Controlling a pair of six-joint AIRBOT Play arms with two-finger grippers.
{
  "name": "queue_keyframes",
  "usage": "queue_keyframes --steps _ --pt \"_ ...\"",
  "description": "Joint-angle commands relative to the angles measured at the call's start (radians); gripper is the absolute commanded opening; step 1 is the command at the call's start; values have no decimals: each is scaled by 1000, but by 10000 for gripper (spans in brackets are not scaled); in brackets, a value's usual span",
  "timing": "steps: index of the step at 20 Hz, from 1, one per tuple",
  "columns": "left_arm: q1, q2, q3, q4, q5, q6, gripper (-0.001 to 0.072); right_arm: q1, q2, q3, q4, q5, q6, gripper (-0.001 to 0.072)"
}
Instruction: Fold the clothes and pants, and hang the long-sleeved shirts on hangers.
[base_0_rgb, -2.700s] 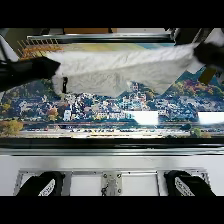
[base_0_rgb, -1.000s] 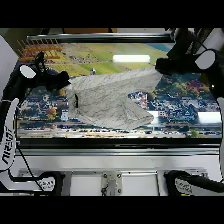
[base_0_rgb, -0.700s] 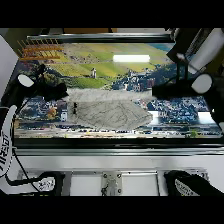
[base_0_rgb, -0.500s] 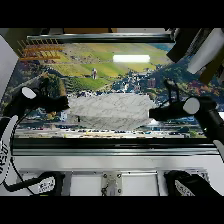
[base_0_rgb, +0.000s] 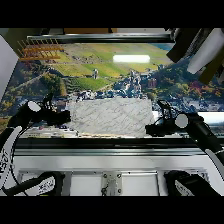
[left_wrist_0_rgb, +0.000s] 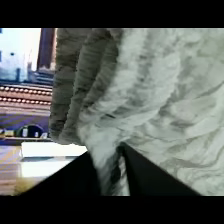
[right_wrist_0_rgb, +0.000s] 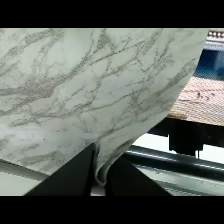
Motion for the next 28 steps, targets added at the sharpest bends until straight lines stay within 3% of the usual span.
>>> queue_keyframes --steps 1,2,5,8,10,11,14,18,27,28 --pt "0 3 34 -12 -14 2 586 -1 5 -5 97 -29 -1 578" --pt "1 3 77 -12 -45 2 601 -8 13 10 122 -37 -1 631" --pt "0 14 199 -12 -144 1 600 -113 68 91 126 -17 -13 632" --pt "-8 73 235 -20 -156 -7 592 -367 80 107 128 15 -84 639" --pt "-28 118 235 -18 -151 -7 105 -522 22 95 154 34 -185 641" --pt "-48 138 235 -18 -140 -7 22 -583 -22 87 195 34 -245 670" --pt "-141 187 235 -18 -90 -18 22 -673 -211 84 375 21 -439 670" --pt "-284 190 236 -18 -38 -78 22 -593 -442 87 541 -41 -537 659" --pt "-426 83 236 -19 -30 -106 22 -179 -586 190 739 -190 -536 646" --pt "-426 79 236 -19 -36 -114 22 -152 -586 199 740 -218 -536 472"
